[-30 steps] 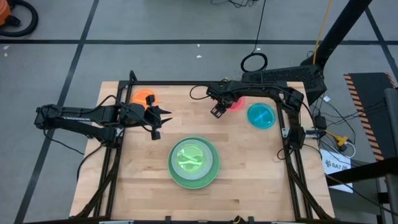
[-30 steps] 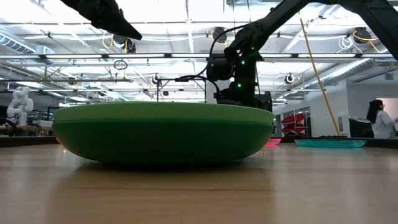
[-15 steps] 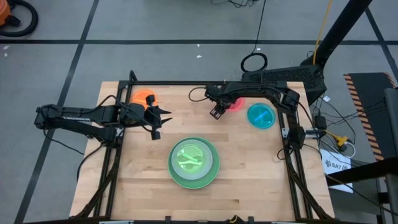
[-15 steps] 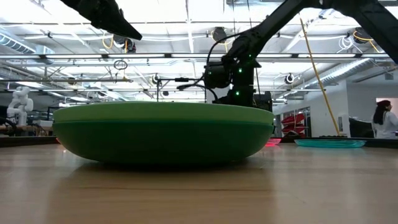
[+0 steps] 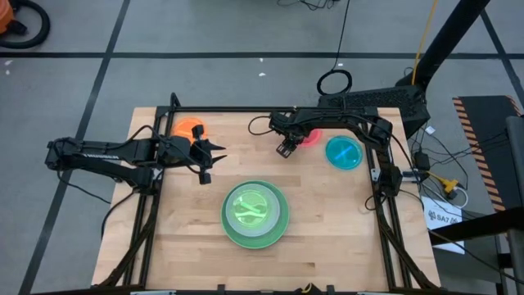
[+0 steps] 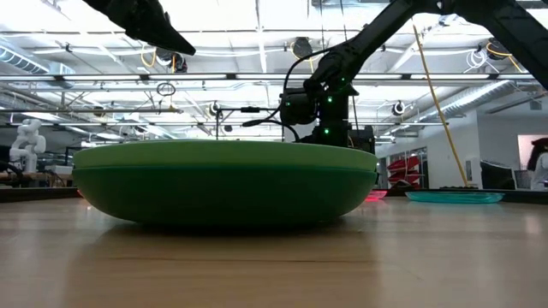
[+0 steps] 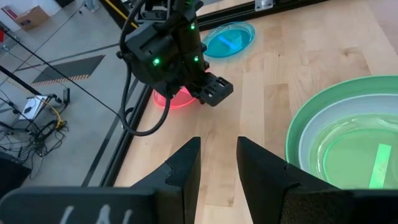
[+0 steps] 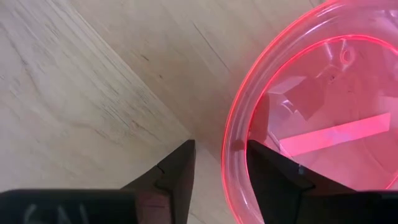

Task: Stack plastic plates
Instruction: Stack the small pink plate on the small green plate

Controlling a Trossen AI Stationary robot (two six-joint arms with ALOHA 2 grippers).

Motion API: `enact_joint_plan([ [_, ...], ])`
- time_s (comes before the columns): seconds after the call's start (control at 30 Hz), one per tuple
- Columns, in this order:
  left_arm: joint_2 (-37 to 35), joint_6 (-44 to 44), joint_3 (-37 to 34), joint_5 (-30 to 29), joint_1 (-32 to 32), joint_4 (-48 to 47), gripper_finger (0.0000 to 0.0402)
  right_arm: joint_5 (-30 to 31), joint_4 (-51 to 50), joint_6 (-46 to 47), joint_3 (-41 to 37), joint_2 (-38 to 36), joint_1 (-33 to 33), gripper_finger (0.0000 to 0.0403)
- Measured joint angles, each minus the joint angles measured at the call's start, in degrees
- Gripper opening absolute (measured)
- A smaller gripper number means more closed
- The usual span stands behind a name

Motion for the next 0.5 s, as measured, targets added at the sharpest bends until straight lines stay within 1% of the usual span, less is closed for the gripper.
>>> enact_joint_plan([
  [0.17, 0.01, 0.00, 0.00, 0.00, 0.01, 0.00, 0.0111, 0.00, -0.02, -0.59, -0.02, 0.03, 0.00, 0.0138],
  [0.23, 0.00, 0.00, 0.00, 0.00, 0.01, 0.00, 0.0111, 0.00, -0.03, -0.94, -0.02, 0.06, 0.00, 0.0132],
  [0.5, 0.00, 0.00, 0.00, 0.00, 0.00, 0.00, 0.0111, -0.17, -0.07, -1.22, -0.07, 0.14, 0.00, 0.0066],
])
